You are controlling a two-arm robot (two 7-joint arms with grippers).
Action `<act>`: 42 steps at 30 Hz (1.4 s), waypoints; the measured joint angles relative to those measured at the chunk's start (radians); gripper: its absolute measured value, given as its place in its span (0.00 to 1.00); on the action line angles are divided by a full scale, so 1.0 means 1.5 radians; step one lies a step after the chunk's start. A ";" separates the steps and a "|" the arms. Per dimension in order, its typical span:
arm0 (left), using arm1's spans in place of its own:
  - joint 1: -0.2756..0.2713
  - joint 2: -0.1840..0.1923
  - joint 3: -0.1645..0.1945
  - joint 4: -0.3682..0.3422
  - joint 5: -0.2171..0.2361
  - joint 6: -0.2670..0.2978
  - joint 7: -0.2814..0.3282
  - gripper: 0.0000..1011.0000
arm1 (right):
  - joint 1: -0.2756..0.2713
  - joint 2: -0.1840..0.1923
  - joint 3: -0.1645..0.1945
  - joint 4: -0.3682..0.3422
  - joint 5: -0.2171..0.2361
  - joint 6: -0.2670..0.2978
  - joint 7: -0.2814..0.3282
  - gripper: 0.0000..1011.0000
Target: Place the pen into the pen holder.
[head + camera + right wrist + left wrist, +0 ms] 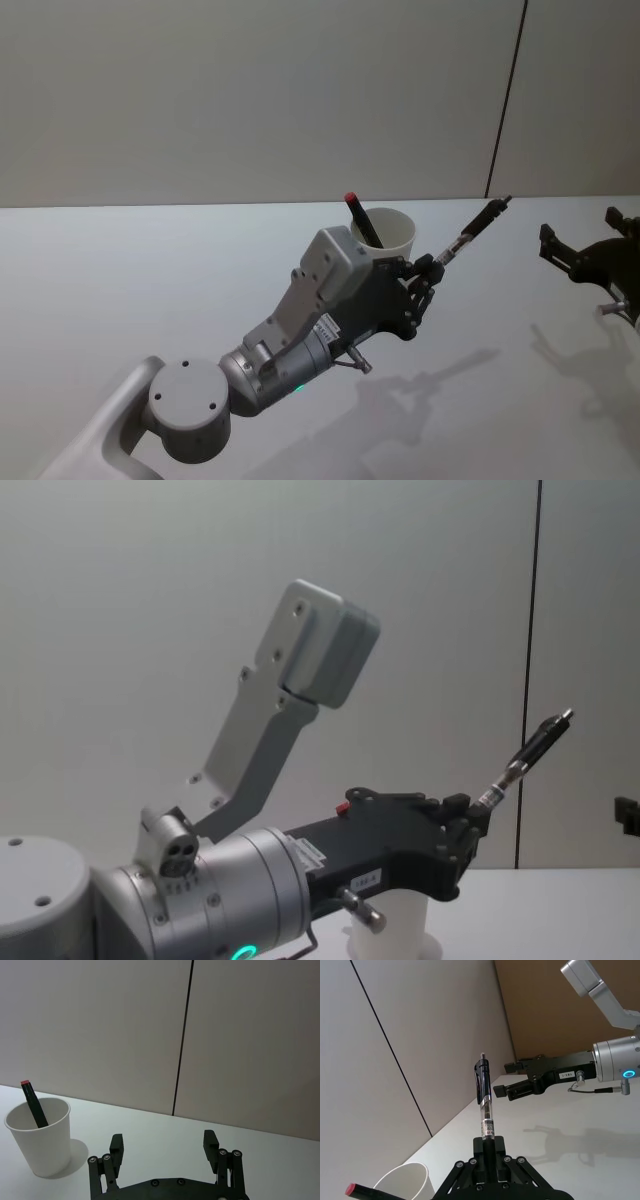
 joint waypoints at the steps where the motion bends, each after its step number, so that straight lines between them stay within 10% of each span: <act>1: 0.000 0.000 0.000 0.000 0.000 0.000 0.000 0.13 | -0.001 0.000 0.000 -0.001 0.001 0.000 0.001 0.99; 22: -0.003 -0.003 0.002 0.004 -0.003 -0.001 -0.004 0.13 | -0.030 0.023 0.023 -0.035 0.100 0.005 0.086 0.99; 42: -0.003 -0.004 0.002 0.005 -0.003 -0.001 -0.004 0.13 | -0.048 0.053 0.046 -0.047 0.271 0.134 0.214 0.99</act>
